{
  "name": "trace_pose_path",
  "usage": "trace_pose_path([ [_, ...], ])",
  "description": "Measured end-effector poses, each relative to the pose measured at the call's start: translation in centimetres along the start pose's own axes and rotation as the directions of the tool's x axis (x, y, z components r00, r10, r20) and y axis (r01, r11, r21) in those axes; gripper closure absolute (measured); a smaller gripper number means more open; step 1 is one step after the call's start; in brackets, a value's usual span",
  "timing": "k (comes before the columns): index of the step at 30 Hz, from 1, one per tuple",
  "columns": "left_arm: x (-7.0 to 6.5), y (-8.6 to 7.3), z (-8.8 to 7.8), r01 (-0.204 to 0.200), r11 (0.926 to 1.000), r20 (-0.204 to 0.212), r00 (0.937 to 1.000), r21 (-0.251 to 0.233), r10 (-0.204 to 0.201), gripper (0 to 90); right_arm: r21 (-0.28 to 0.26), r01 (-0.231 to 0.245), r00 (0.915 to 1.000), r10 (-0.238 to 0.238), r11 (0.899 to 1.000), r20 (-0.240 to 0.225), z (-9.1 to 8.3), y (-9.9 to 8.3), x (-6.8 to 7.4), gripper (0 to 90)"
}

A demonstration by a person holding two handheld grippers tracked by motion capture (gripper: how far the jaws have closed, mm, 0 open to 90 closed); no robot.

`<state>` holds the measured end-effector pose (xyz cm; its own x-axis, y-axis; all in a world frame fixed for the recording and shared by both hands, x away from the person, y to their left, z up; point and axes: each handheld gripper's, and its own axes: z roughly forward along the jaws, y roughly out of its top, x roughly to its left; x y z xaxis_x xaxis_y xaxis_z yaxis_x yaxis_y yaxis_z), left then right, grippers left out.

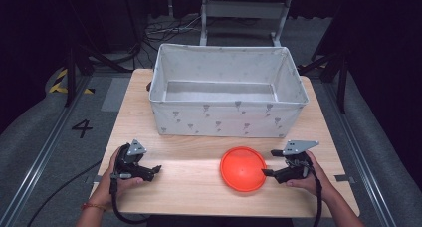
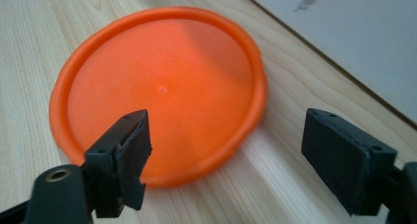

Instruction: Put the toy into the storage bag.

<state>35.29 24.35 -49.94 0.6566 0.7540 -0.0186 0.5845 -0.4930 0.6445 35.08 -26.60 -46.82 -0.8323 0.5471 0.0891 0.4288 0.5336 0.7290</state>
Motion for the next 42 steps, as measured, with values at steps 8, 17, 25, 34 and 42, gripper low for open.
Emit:
trace_pose_path([
  [8, 0.0, 0.0, 0.0, 0.0, 1.0, 0.0, 1.0, 0.0, 0.0, 0.4, 0.099, 0.016, 0.9994, -0.013, 0.995, -0.033, 3.9, 1.3, -0.3, 18.7],
  [17, 0.0, 0.0, 0.0, -0.001, 1.0, 0.002, 1.0, -0.001, 0.001, 0.4, 0.111, 0.026, 0.9995, -0.024, 0.993, -0.021, 5.8, 1.8, 0.2, 15.5],
  [25, 0.0, 0.0, 0.0, 0.0, 1.0, -0.001, 1.0, 0.0, 0.0, 0.4, 0.115, 0.024, 0.9997, -0.024, 0.993, -0.001, 5.7, 1.7, 1.0, 20.4],
  [34, 0.0, 0.0, 0.0, 0.002, 1.0, 0.002, 1.0, -0.001, -0.002, 0.3, 0.092, -0.081, 0.9946, 0.087, 0.992, -0.058, 5.0, 1.8, -0.5, 56.5],
  [42, 0.0, 0.0, 0.0, 0.001, 1.0, 0.002, 1.0, -0.001, -0.001, 0.3, 0.047, -0.066, 0.9898, 0.072, 0.997, -0.123, 3.2, 2.3, -0.7, 73.0],
])
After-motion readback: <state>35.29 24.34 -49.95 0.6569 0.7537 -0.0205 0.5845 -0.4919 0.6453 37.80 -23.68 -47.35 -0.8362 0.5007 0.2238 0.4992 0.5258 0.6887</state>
